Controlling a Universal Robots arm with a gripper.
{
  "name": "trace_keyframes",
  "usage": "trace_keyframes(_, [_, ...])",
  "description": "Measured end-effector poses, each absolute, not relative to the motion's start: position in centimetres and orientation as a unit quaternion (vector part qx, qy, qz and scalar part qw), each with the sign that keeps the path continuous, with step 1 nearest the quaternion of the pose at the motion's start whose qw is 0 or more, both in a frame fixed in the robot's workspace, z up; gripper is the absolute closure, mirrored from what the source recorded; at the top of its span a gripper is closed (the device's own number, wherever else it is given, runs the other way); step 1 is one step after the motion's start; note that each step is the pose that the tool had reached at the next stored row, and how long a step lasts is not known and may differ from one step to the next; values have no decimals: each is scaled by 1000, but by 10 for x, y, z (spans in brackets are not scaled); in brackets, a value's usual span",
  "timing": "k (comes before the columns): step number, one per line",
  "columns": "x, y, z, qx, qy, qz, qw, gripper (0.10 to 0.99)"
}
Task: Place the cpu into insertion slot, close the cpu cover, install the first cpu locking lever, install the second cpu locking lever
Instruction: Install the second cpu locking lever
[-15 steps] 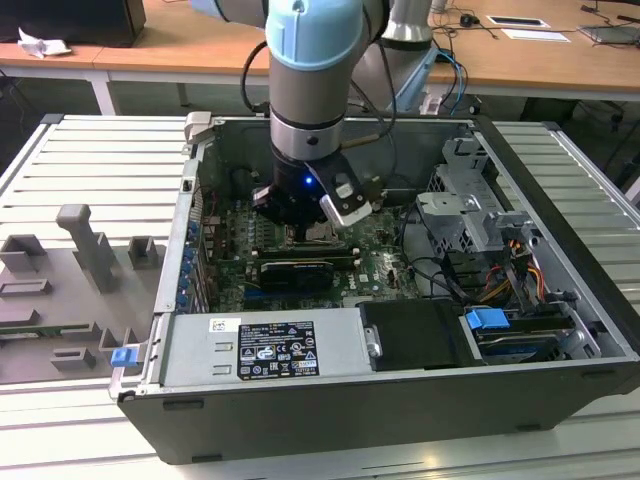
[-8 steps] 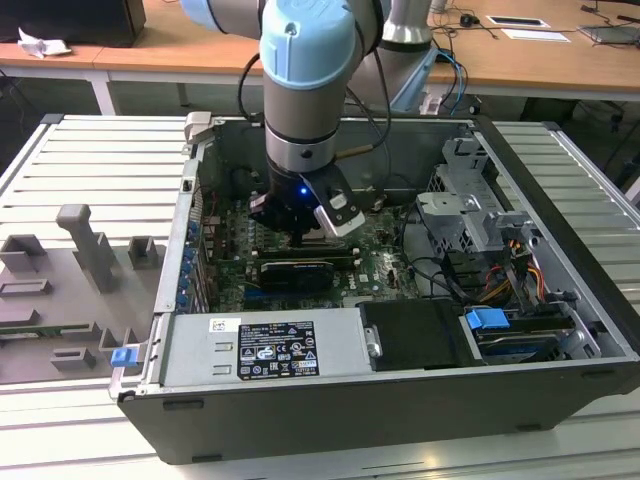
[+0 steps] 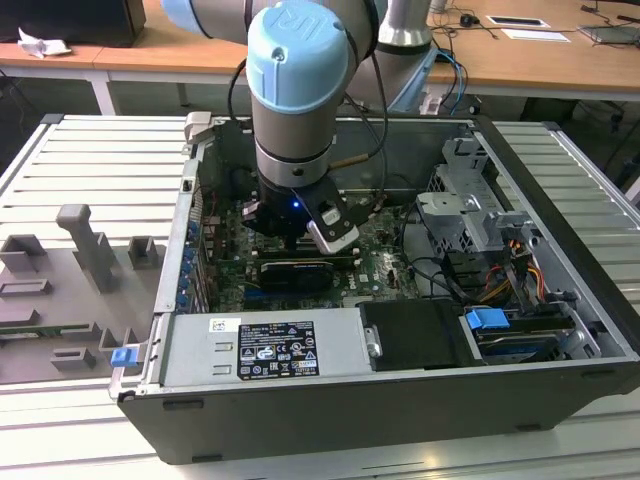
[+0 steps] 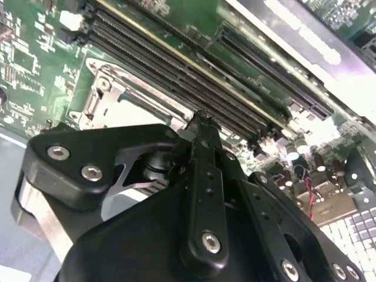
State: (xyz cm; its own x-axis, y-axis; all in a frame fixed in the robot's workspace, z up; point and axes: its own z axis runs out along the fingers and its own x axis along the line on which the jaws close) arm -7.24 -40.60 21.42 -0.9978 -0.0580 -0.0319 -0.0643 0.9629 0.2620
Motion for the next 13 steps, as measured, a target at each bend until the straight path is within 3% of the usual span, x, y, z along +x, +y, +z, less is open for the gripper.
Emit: trace_keyframes(13, [-79, -404, 197, -34, 988, 152, 12, 980])
